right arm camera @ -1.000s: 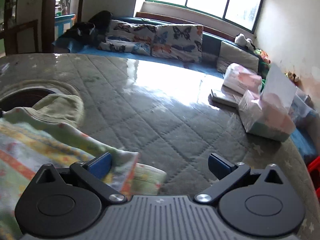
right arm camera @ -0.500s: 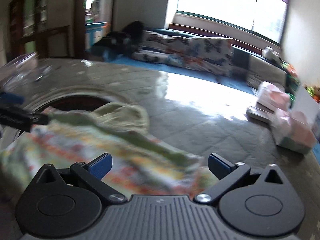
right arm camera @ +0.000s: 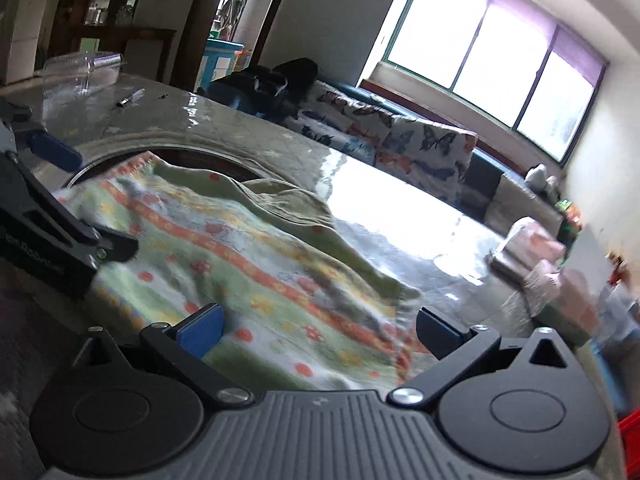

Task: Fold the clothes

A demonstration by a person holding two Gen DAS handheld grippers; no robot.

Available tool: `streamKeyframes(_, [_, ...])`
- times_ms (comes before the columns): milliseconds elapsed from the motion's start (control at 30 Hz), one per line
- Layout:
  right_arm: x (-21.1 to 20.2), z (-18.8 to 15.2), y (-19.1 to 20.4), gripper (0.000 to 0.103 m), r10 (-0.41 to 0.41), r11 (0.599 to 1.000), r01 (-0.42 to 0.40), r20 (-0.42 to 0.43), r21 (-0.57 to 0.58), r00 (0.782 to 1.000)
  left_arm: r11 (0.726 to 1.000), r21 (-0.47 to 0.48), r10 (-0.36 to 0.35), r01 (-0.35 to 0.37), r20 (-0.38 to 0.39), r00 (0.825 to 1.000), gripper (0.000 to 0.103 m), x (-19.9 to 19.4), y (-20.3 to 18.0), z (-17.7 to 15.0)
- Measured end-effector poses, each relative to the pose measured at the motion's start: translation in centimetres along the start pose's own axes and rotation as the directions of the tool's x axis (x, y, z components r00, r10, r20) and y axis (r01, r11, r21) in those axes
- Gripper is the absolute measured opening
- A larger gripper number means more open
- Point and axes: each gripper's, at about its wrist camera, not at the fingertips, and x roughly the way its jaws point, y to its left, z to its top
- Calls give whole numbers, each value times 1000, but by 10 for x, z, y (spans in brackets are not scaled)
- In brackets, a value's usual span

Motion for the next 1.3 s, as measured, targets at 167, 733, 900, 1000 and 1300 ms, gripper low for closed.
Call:
streamKeyframes(167, [-10,-9,2,103,-49,998,49,26,-25,998,1000,-15,0,0,-2,1000,103,1,3,-1])
streamKeyframes(733, [-12,-34,-42,103,-204,977,207,-58,42,977,998,-55,-7,7,-12,1000,103,-1,11,-9])
streamKeyframes(900, [-10,-39,-49,103,-192,978,198,-85,72,978,997,-76,-3,1,-18,1000,103,-3,14,-8])
streamKeyframes(1000, [-15,-32,-45,103,-185,980,189,-68,68,980,995,-100,21,-23,-20,1000,103,-7,19,-7])
streamKeyframes(1300, [-26,-5,2,103,-5,1000,5,14,-1,1000,994,-98,48,-51,-40,998,103,-14,32,-23])
